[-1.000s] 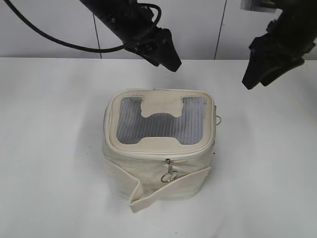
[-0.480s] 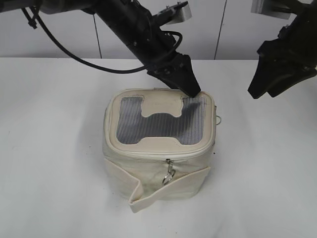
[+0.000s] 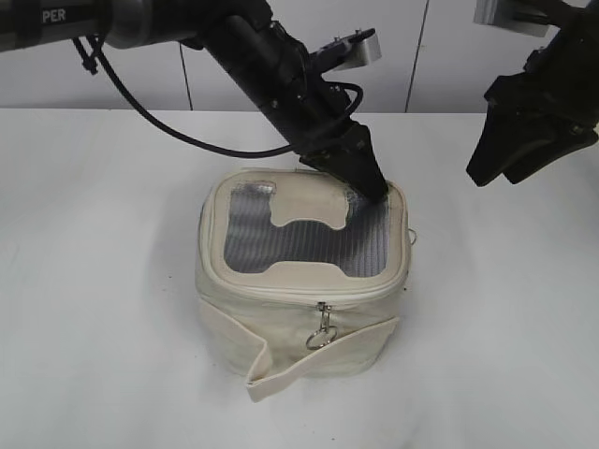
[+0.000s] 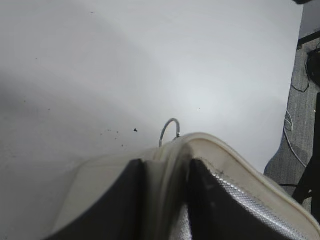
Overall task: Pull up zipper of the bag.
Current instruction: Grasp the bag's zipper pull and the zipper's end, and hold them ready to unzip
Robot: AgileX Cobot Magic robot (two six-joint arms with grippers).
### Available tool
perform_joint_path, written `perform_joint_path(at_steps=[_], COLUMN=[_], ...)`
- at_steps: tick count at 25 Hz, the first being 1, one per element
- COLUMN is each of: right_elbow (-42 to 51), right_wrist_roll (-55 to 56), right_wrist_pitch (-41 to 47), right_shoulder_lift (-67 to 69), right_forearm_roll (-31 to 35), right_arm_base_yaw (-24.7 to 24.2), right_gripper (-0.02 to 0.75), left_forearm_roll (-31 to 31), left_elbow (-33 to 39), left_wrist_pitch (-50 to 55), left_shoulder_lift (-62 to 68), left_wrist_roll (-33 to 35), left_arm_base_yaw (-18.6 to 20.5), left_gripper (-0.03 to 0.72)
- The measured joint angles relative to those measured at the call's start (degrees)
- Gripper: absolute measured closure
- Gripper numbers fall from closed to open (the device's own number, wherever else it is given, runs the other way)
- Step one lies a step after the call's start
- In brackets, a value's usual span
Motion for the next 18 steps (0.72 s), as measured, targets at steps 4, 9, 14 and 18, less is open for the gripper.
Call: perform_joint_path(at_steps=[4,9,14,18], right_elbow=[0.3,4.6,13.1,19.1], right_wrist_roll=[-0.1,-2.2,-11.9,-23.7], right_wrist_pitch=[0.0,-2.1,-10.5,-16.7], right_shoulder_lift=[0.0,-0.3,-1.8,-1.8], right_forearm_roll=[0.0,0.3,6.5,14.5], right_arm_base_yaw=[0.0,0.0,0.0,0.0], right_gripper=[0.335,0.335,0.335,0.335], left_forearm_roll=[0.5,1.0,3.2,4.7], left_elbow=[-0.1,-0.1,0.0,0.0], left_wrist_pitch=[0.1,0.1,1.0,1.1], left_shoulder_lift=[0.1,-0.2,-1.7,-2.7], left_wrist_roll=[0.0,0.0,0.0,-0.1], left_arm_base_yaw=[0.0,0.0,0.4,1.2], left_gripper=[0.596,0.596,0.596,0.597])
